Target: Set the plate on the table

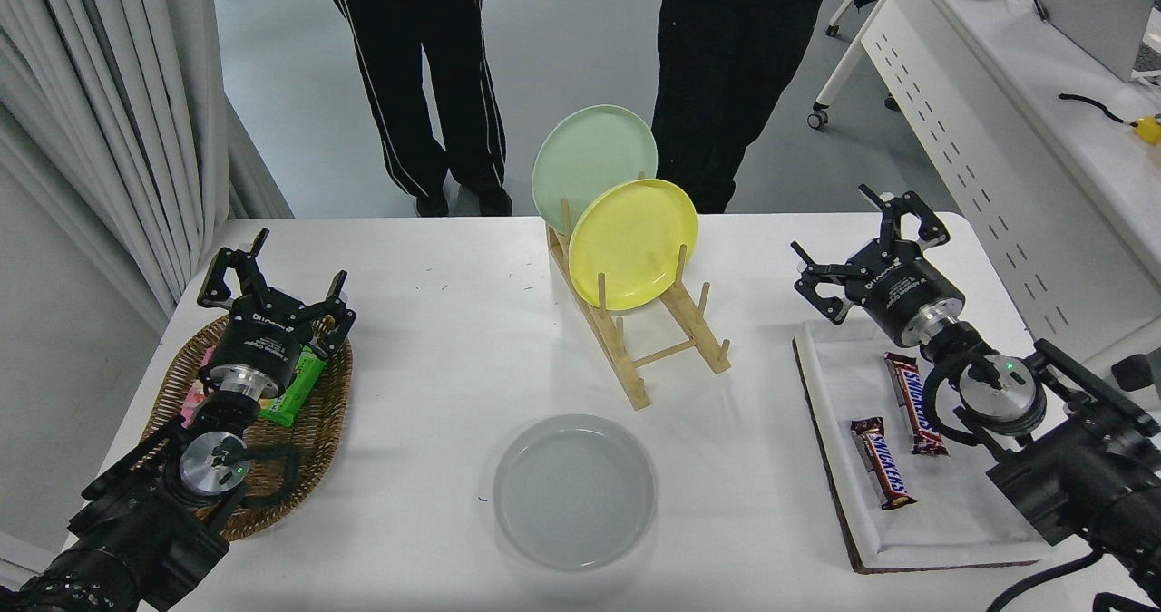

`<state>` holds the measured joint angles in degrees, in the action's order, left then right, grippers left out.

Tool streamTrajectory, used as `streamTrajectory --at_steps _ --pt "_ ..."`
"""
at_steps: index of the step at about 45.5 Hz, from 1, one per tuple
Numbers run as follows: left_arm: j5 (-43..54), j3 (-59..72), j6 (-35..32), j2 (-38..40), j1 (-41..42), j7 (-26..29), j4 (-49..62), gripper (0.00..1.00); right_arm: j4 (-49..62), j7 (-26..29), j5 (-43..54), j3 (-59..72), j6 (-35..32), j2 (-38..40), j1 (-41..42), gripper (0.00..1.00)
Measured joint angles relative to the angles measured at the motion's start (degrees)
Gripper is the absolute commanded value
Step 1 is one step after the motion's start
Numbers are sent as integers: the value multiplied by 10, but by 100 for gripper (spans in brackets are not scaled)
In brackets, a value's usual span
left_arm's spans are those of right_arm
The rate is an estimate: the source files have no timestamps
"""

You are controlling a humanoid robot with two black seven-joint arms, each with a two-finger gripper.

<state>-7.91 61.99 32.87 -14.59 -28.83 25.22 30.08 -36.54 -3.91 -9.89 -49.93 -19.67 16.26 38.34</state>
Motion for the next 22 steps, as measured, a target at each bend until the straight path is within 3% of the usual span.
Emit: streamTrajectory --at_steps 22 --pt "0 0 0 0 0 0 0 100 52 -28 -2 -9 -6 -37 -4 99"
